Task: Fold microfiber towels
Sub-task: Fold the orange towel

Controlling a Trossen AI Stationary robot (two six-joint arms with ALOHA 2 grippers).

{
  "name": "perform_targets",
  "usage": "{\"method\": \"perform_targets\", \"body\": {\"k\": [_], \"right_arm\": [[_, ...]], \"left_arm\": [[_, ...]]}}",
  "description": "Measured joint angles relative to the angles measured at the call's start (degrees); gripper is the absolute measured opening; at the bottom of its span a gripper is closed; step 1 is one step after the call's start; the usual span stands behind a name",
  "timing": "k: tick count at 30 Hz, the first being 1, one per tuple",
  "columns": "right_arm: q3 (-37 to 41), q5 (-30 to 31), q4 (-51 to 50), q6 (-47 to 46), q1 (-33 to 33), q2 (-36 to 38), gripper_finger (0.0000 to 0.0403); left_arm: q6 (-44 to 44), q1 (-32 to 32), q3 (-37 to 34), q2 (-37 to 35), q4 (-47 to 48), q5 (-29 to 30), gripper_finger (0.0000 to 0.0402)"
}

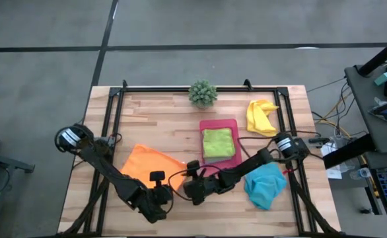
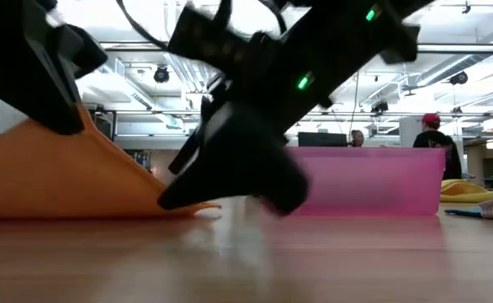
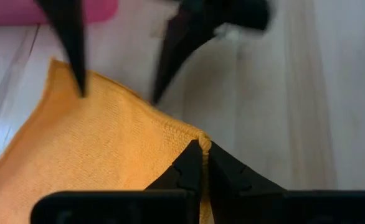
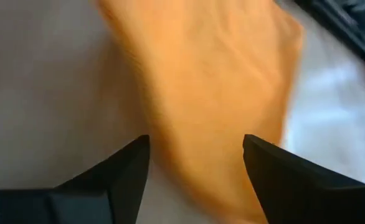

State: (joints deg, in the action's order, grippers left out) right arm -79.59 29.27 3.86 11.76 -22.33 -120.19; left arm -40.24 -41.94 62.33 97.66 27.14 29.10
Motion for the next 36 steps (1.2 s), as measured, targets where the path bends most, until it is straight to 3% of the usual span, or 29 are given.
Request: {"method": "perform_targets", "body": {"k": [6, 17, 26, 31, 36], "right_arm": [[-3.5, 2.4, -1.0, 5.3, 0.3, -3.4, 0.0205], [-4.3, 2.3, -13.1, 5.8, -0.4, 2.0, 0.0017], [-4.3, 2.1, -20.7, 6.9, -1.9, 11.4, 0.0009], [-4.4, -0.1, -20.5, 10.6, -1.6, 14.2, 0.0009], [-7.8, -4.9, -19.8, 13.4, 0.3, 12.6, 0.0009]], "left_arm": [[0.1, -2.0, 0.3, -1.0, -0.8, 0.0, 0.0000], [-2.8, -6.3, 0.4, -2.2, -3.0, 2.7, 0.0000], [-3.2, -6.8, 0.4, -2.5, -8.8, 4.3, 0.0000], [-8.8, -9.0, 0.5, -3.6, -6.1, 3.9, 0.0000], [-16.4, -10.2, 0.3, -4.6, 1.0, 4.5, 0.0000]]}}
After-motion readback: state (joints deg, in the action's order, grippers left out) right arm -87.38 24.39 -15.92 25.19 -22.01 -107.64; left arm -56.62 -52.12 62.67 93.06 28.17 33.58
